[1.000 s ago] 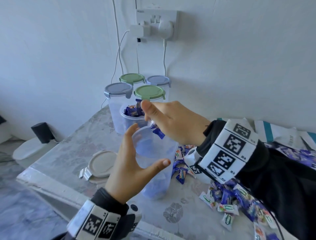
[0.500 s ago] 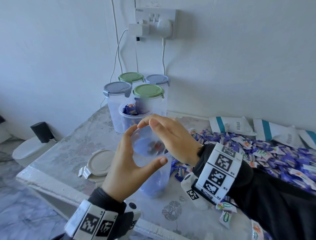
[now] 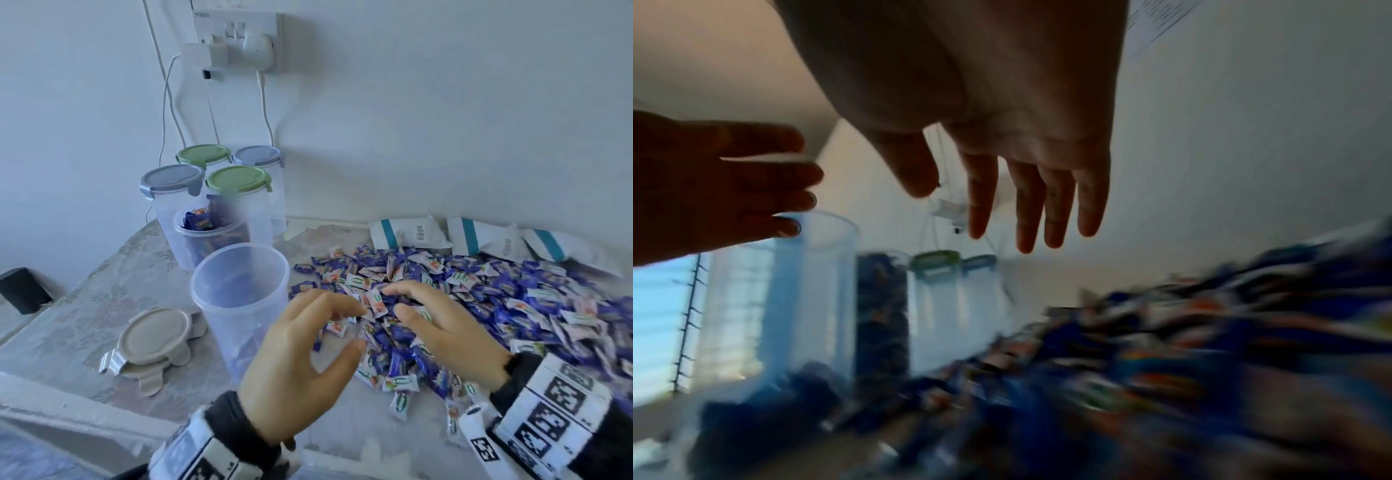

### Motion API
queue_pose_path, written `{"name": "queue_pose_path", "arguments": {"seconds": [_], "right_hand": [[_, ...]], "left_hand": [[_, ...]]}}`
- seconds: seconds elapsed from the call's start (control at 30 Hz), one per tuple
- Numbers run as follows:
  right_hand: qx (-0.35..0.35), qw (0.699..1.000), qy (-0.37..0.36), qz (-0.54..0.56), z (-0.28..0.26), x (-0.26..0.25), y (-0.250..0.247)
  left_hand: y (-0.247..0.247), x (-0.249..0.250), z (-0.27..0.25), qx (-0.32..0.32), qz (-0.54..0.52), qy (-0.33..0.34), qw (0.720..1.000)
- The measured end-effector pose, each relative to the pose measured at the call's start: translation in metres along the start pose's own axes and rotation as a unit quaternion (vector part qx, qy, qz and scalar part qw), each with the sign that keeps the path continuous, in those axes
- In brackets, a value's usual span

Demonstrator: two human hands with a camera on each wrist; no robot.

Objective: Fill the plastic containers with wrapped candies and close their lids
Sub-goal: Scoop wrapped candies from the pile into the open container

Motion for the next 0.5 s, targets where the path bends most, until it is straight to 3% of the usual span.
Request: {"name": "queue_pose_path", "arguments": {"seconds": [0.1, 0.2, 0.3, 0.5], "right_hand": [[-0.047, 0.981, 0.124, -0.144, -0.022, 0.059, -0.007], [-0.070, 0.928, 0.260, -0.259, -0.050, 0.105, -0.020], [-0.084, 0.899, 0.333, -0.271, -0.067, 0.131, -0.030], [-0.109, 0.898, 0.342, -0.254, -0.058, 0.133, -0.026]], "left_hand": [[0.051, -0.044, 0.014, -0.134, 0.010, -0.146, 0.980], [0.103, -0.082, 0.021, -0.336, 0.079, -0.284, 0.894], [0.128, -0.091, 0.036, -0.398, 0.125, -0.305, 0.856], [0.155, -0.089, 0.053, -0.478, 0.176, -0.307, 0.804]]}}
Point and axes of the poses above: each hand's wrist, its own z-axis towards the middle knuckle, its own y-axis out of the palm, x = y × z, the point moved 7 cm from there along z, towards the middle knuckle, and after that the axes turned 14 degrees about -x, right-handed, at the moved point
